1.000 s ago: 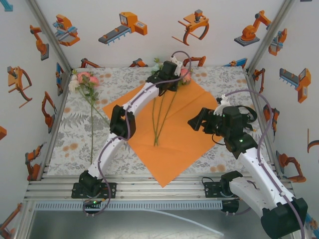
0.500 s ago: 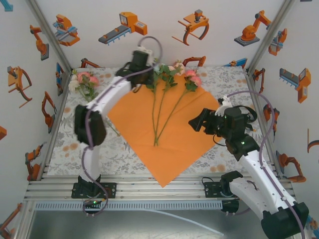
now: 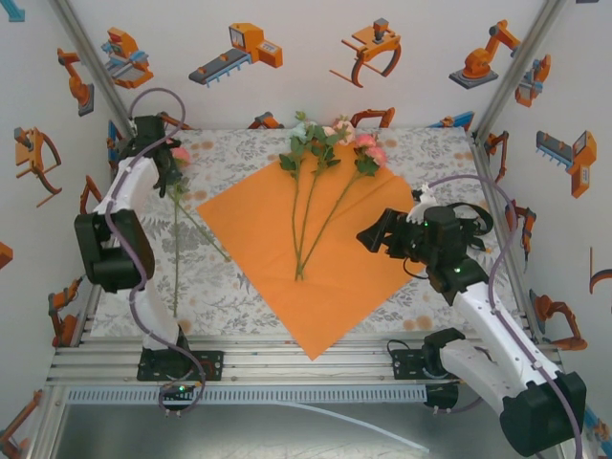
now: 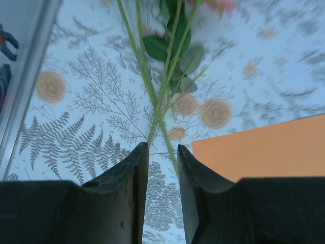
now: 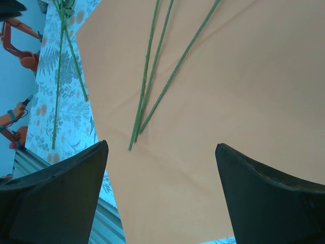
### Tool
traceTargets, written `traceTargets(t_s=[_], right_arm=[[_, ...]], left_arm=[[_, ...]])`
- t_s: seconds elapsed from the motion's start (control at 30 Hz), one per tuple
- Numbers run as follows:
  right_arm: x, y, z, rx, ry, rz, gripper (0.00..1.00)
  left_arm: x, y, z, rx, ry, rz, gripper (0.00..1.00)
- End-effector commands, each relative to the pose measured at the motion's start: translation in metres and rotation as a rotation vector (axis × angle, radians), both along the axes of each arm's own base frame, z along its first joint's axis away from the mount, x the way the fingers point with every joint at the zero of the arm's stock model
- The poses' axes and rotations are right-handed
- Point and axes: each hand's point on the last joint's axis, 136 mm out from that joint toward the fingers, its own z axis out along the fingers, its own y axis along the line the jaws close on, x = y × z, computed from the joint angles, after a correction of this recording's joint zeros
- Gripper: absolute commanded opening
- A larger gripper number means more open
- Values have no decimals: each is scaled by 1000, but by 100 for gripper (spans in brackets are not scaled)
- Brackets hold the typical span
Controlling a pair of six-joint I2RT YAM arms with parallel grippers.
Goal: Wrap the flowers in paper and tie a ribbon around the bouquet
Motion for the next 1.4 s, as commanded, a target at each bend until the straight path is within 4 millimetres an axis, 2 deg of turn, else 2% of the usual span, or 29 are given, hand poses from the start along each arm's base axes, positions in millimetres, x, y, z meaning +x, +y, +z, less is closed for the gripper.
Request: traceTargets(t_s=[0.0,0.17,0.37,0.53,0.7,0.8,0.9,0.97,1.03,1.1,1.2,1.27,1.3,1.37], right_arm=[[-3,3,4,41,-19,16,78],[-4,4,-1,34,-2,25,78],[-4,4,-1,33,-3,26,78],[-5,3,1,19,-7,29,78],[-6,2,2,13,-6,25,78],[-5,2,1,15,-4,23,78],[-5,3,3,18,-4,25,78],[-5,3,4,21,-8,27,78],[-6,3,5,25,-10,29,78],[-6,6,8,39,-16,43,78],[-9,15,20,94,-50,90,78],[-10,21,28,139,-85,119,78],[-10,22,32,155,-101,126,78],[-9,25,40,192,-129,133,78]], left_arm=[[-8,2,-30,28,161,-61,33],[-9,13,-66,57,285,-64,33],[-11,15,-92,48,367,-86,34],[-10,15,-109,2,421,-101,33],[-7,15,-114,-27,429,-109,30],[-7,13,-117,-46,434,-116,23],[-6,13,-113,-46,429,-113,6],[-4,13,-97,-48,390,-103,1],[-1,11,-71,-58,321,-91,0],[1,8,-37,-60,235,-81,0],[-1,-8,28,-77,67,-94,0],[-4,-37,75,-167,-80,-151,0],[-7,-54,92,-226,-143,-186,0],[-10,-100,133,-405,-305,-284,0]])
